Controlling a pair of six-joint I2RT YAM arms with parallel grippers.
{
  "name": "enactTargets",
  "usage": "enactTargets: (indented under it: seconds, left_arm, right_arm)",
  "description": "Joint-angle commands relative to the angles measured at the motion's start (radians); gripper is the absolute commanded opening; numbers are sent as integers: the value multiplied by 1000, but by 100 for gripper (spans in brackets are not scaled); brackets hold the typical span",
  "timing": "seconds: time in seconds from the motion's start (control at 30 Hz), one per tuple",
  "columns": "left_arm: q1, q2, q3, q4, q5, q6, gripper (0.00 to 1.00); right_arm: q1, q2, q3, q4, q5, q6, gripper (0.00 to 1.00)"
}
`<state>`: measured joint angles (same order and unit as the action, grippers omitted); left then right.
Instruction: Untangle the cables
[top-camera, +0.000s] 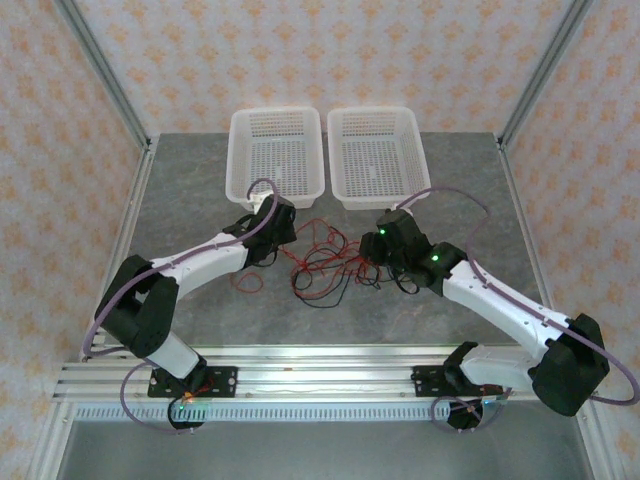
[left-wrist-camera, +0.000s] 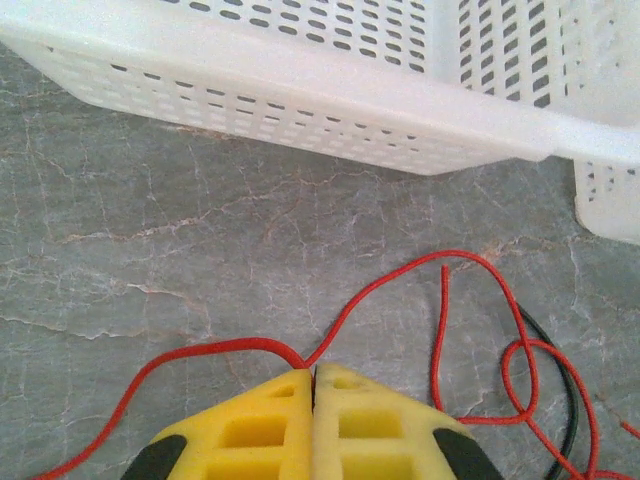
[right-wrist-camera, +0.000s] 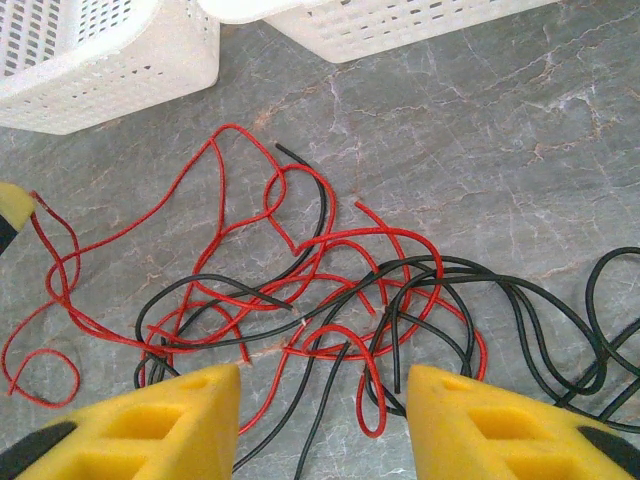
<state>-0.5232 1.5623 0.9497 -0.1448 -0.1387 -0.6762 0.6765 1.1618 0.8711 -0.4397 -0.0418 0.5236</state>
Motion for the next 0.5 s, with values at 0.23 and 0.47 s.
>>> enactTargets:
  seconds: [0.23, 0.47]
  left_arm:
    - [4, -7, 54, -71, -16, -2, 17]
    - [4, -25, 35, -117, -6, -9, 27]
  right_arm:
    - [4, -20, -15, 25, 8, 4, 47]
    - [5, -13, -15, 35, 2, 0, 47]
